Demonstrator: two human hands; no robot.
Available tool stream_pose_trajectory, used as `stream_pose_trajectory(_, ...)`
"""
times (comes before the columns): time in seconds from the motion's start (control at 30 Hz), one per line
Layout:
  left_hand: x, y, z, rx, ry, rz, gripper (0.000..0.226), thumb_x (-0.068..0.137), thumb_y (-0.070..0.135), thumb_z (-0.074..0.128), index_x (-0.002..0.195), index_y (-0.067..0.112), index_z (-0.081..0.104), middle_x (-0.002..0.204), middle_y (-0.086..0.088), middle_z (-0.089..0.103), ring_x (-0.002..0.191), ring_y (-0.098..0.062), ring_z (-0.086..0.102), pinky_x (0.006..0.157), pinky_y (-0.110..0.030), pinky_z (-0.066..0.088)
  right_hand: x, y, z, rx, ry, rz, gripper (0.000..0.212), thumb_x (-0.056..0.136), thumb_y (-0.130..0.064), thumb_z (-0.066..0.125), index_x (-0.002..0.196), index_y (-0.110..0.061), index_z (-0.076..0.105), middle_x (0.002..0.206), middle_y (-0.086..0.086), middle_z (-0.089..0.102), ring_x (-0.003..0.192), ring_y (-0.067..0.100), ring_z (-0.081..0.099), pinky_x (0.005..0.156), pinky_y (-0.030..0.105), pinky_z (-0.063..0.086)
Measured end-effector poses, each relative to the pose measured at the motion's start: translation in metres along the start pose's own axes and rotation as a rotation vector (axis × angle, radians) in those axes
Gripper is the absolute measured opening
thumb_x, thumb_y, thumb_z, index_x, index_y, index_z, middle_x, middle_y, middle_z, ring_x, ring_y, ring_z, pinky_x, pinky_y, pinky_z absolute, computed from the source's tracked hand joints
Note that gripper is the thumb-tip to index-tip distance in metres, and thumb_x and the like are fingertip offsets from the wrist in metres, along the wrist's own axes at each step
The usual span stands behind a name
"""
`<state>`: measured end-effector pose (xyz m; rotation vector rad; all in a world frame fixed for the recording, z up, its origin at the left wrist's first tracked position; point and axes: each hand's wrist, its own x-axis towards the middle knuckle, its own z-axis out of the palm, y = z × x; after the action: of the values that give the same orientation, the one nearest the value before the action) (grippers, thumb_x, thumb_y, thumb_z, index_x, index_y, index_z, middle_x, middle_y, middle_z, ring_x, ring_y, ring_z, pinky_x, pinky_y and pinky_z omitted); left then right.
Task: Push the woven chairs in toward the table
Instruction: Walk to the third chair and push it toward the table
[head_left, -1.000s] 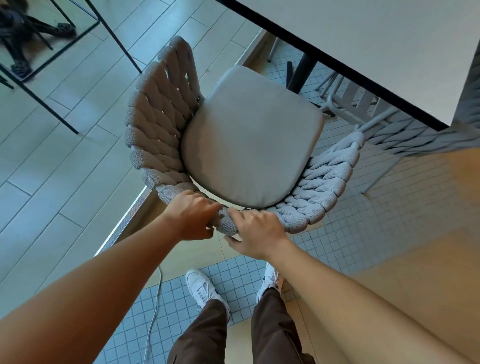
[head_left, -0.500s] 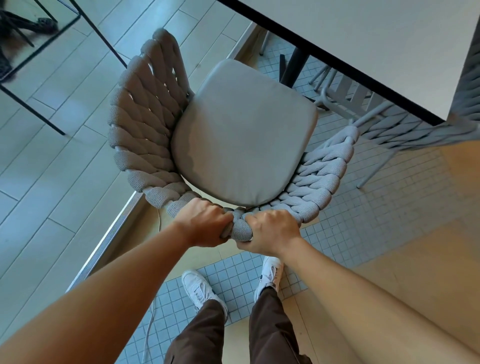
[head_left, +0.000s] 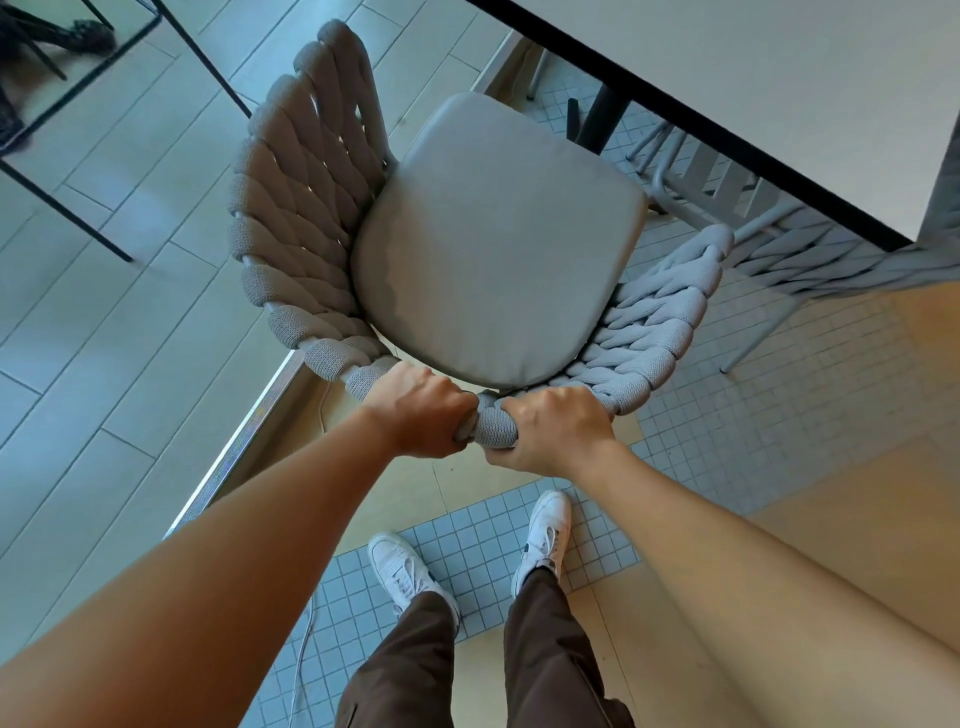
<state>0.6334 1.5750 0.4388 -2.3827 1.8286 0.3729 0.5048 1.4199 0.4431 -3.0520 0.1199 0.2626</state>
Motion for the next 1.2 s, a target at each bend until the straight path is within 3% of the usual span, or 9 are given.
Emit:
stream_pose_trajectory(0.27, -0.001, 0.002, -0.006, 0.006, -0.019, -0.031, 0.034, 0.084, 0.05, 0.047, 0.097, 0.026, 0.066, 0.088, 0.003, 0.074, 0.077, -0.03, 0.07, 0.065, -0.03, 0.051, 0.002, 0.002, 0.002, -0.016, -0.056, 0.008, 0.055, 0.074, -0.073, 0.059, 0.091, -0.022, 0.071, 0.078, 0.0, 0.073, 0.071, 0.03, 0.07, 0.065, 0.034, 0.049)
stream_pose_trajectory(0.53, -0.007, 0.011, -0.009, -0.044, -0.022, -0.139, 0.026, 0.085, 0.044, 0.056, 0.104, 0.028, 0.066, 0.089, 0.006, 0.072, 0.078, -0.023, 0.068, 0.065, -0.029, 0.047, 0.0, -0.003, 0.0, -0.008, -0.122, 0.091, 0.056, 0.076, -0.074, 0.057, 0.102, -0.026, 0.07, 0.091, -0.001, 0.074, 0.085, 0.028, 0.07, 0.072, 0.036, 0.049)
stream_pose_trajectory(0.63, -0.014, 0.013, -0.01, -0.091, 0.036, -0.149, 0.025, 0.087, 0.039, 0.058, 0.106, 0.025, 0.066, 0.097, 0.005, 0.073, 0.087, -0.023, 0.068, 0.074, -0.031, 0.045, -0.003, -0.006, -0.005, 0.009, -0.134, 0.115, 0.054, 0.078, -0.073, 0.06, 0.101, -0.025, 0.069, 0.091, 0.0, 0.073, 0.085, 0.028, 0.069, 0.074, 0.036, 0.049)
stream_pose_trajectory(0.77, -0.035, 0.022, -0.001, -0.12, 0.159, -0.16, 0.036, 0.089, 0.04, 0.061, 0.117, 0.019, 0.065, 0.116, 0.0, 0.07, 0.111, -0.026, 0.061, 0.102, -0.039, 0.039, -0.005, -0.014, -0.01, 0.01, -0.132, 0.166, 0.055, 0.08, -0.07, 0.063, 0.103, -0.02, 0.067, 0.099, 0.003, 0.072, 0.092, 0.029, 0.066, 0.081, 0.039, 0.045)
stream_pose_trajectory(0.87, -0.043, 0.023, -0.003, -0.154, 0.166, -0.136, 0.047, 0.09, 0.044, 0.065, 0.127, 0.017, 0.062, 0.125, -0.003, 0.067, 0.117, -0.027, 0.059, 0.108, -0.042, 0.037, -0.011, -0.021, -0.015, 0.038, -0.141, 0.203, 0.055, 0.083, -0.066, 0.062, 0.109, -0.017, 0.064, 0.107, 0.004, 0.069, 0.101, 0.028, 0.062, 0.091, 0.041, 0.042)
stream_pose_trajectory(1.03, -0.05, 0.017, -0.027, -0.182, 0.079, -0.116, 0.058, 0.093, 0.061, 0.056, 0.134, 0.021, 0.059, 0.127, -0.001, 0.068, 0.117, -0.025, 0.062, 0.103, -0.04, 0.045, -0.03, -0.033, -0.028, 0.11, -0.198, 0.207, 0.066, 0.094, -0.065, 0.047, 0.136, -0.014, 0.053, 0.139, 0.006, 0.057, 0.134, 0.028, 0.043, 0.117, 0.043, 0.025)
stream_pose_trajectory(1.1, -0.053, 0.017, -0.039, -0.211, 0.076, -0.124, 0.057, 0.093, 0.067, 0.048, 0.129, 0.025, 0.062, 0.121, 0.002, 0.071, 0.111, -0.023, 0.066, 0.095, -0.037, 0.051, -0.038, -0.036, -0.039, 0.18, -0.26, 0.224, 0.075, 0.1, -0.065, 0.037, 0.152, -0.011, 0.039, 0.158, 0.01, 0.04, 0.149, 0.032, 0.025, 0.123, 0.047, 0.014)
stream_pose_trajectory(1.2, -0.053, 0.019, -0.057, -0.237, 0.001, -0.159, 0.06, 0.093, 0.076, 0.035, 0.124, 0.032, 0.063, 0.117, 0.006, 0.072, 0.104, -0.019, 0.067, 0.085, -0.036, 0.056, -0.049, -0.035, -0.053, 0.249, -0.357, 0.24, 0.082, 0.101, -0.069, 0.022, 0.162, -0.014, 0.019, 0.17, 0.01, 0.015, 0.156, 0.029, 0.007, 0.125, 0.049, 0.005)
